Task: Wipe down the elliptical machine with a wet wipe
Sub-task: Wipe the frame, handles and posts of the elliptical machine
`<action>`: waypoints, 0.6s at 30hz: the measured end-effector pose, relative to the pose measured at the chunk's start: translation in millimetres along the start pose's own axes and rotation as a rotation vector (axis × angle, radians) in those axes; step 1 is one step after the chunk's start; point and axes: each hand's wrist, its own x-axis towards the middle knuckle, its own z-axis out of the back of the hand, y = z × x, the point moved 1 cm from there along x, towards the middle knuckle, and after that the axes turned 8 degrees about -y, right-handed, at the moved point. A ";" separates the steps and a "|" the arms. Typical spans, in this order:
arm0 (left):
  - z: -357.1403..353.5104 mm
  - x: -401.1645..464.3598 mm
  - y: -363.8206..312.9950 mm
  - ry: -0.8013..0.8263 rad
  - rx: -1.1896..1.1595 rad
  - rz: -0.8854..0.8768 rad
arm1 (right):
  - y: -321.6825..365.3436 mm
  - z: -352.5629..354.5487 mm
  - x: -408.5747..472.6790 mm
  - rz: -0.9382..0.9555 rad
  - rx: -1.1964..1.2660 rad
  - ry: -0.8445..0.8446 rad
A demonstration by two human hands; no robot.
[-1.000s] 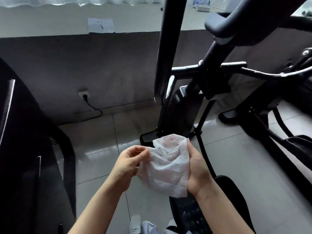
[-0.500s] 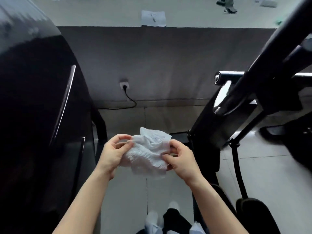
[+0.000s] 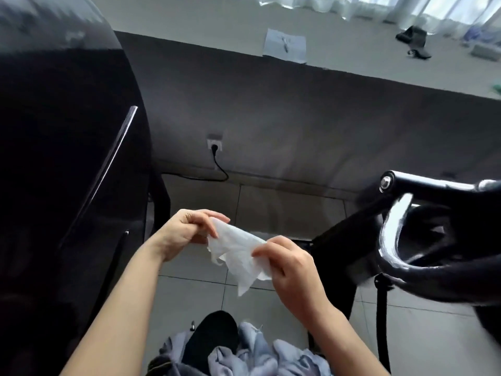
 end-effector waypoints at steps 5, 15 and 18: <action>-24.3 73.7 -23.9 0.299 -0.060 0.132 | -13.9 8.7 25.0 -0.208 0.011 -0.112; -75.4 262.8 -90.8 0.631 0.244 -0.053 | -67.1 -5.2 143.6 -0.749 0.041 -0.643; -75.1 305.7 -115.0 0.655 0.260 -0.085 | -81.7 -13.9 179.9 -0.916 0.233 -0.774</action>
